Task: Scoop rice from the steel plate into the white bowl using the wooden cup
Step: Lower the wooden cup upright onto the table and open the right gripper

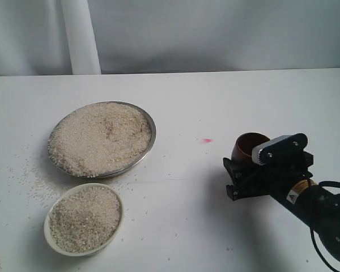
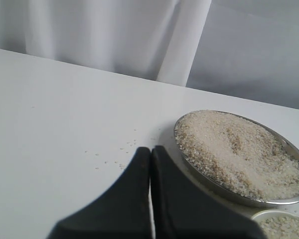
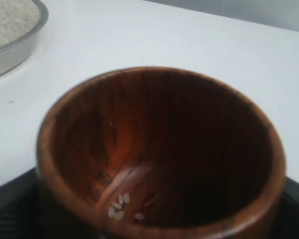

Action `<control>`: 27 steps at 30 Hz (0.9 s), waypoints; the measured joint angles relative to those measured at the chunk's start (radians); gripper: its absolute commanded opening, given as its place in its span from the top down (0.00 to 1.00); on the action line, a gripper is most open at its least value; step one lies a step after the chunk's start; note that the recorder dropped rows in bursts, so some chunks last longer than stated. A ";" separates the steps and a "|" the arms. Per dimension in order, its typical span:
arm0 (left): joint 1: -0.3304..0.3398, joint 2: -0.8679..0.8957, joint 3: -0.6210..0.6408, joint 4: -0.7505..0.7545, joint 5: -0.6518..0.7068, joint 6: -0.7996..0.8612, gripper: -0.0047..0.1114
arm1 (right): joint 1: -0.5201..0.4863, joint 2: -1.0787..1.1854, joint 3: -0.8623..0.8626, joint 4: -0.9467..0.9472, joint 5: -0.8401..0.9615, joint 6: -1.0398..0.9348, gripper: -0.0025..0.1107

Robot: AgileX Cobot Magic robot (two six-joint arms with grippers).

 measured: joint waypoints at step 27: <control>0.000 0.000 0.000 0.000 0.000 0.000 0.96 | -0.002 0.015 -0.069 -0.015 0.150 -0.031 0.25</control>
